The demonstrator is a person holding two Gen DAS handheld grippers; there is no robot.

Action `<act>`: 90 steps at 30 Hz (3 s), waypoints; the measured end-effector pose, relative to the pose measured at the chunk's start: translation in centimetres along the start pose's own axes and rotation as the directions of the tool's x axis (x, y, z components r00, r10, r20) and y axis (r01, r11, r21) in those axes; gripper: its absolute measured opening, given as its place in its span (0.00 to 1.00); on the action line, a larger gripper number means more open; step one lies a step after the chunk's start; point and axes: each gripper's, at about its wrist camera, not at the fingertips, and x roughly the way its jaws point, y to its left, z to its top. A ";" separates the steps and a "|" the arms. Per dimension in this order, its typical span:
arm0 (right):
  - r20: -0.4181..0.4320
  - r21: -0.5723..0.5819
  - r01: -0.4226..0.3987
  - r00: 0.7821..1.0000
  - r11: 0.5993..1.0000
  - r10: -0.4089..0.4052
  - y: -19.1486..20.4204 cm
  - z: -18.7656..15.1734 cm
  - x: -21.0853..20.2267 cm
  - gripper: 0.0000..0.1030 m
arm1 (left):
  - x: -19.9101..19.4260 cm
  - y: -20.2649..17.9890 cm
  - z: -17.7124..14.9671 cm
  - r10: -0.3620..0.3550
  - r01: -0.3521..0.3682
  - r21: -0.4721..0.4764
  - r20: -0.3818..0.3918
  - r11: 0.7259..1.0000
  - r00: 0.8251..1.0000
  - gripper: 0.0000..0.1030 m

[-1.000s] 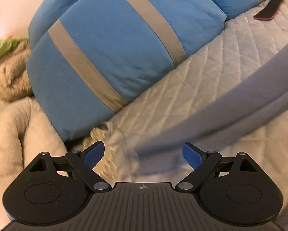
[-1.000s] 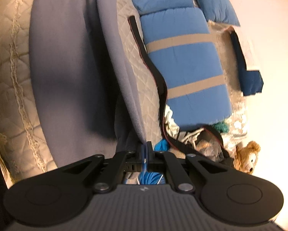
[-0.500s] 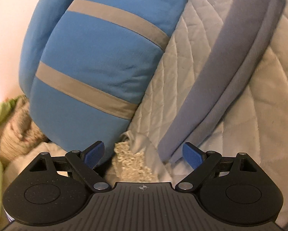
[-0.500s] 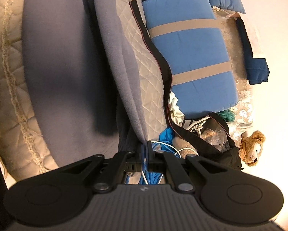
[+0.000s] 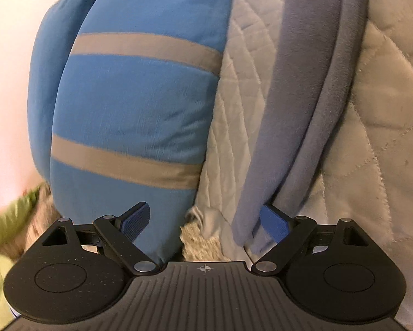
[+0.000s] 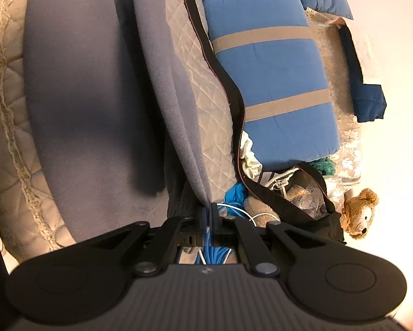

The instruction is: Fold clothes

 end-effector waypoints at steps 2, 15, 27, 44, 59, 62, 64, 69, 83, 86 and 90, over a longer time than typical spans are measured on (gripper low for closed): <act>-0.002 -0.002 0.001 1.000 1.000 -0.001 -0.1 0.1 0.1 0.02 | 0.1 -0.3 0.1 -0.008 0.005 0.068 0.038 0.998 0.999 0.81; -0.008 0.004 -0.004 1.000 1.000 0.004 0.1 0.0 1.4 0.02 | 0.3 -1.5 -0.8 -0.100 0.046 0.390 0.120 0.920 0.988 0.74; -0.009 0.011 -0.006 1.000 1.000 0.006 0.5 0.0 2.0 0.02 | 2.1 -0.5 1.6 -0.117 0.083 0.344 0.081 0.935 0.990 0.87; -0.013 -0.009 -0.001 1.000 1.000 0.001 0.9 -0.2 2.2 0.02 | 2.5 0.1 2.4 -0.109 0.106 0.169 0.003 0.980 0.994 0.59; -0.001 0.002 -0.006 1.000 1.000 0.006 0.1 -0.3 2.3 0.02 | -3.7 1.7 0.4 -0.195 0.195 0.090 -0.008 0.977 0.981 0.01; 0.000 0.006 -0.024 1.000 1.000 0.024 -0.5 -0.5 2.2 0.02 | -6.4 2.1 -0.7 -0.208 0.208 0.078 -0.001 0.975 0.978 0.01; 0.004 0.016 -0.042 0.999 0.999 0.042 -1.0 -0.6 2.0 0.01 | -8.3 2.3 -1.5 -0.203 0.203 0.062 0.005 0.977 0.979 0.01; 0.031 0.018 -0.024 0.999 1.000 0.023 -2.0 -1.1 1.1 0.01 | -13.2 3.4 -3.2 -0.189 0.189 -0.027 0.011 0.982 0.982 0.01; 0.076 0.064 -0.023 0.997 0.998 0.018 -5.0 -3.4 -1.3 0.01 | -23.5 0.3 -5.5 -0.264 0.263 -0.076 -0.003 0.962 0.965 0.01; 0.083 0.054 -0.059 0.995 0.997 0.055 -4.0 -3.8 -1.5 0.01 | -24.8 -1.7 -5.7 -0.299 0.298 -0.079 0.003 0.951 0.954 0.02; 0.087 0.048 -0.072 0.994 0.996 0.068 -3.1 -3.9 -1.4 0.01 | -25.7 -3.5 -6.3 -0.302 0.299 -0.082 -0.023 0.951 0.953 0.05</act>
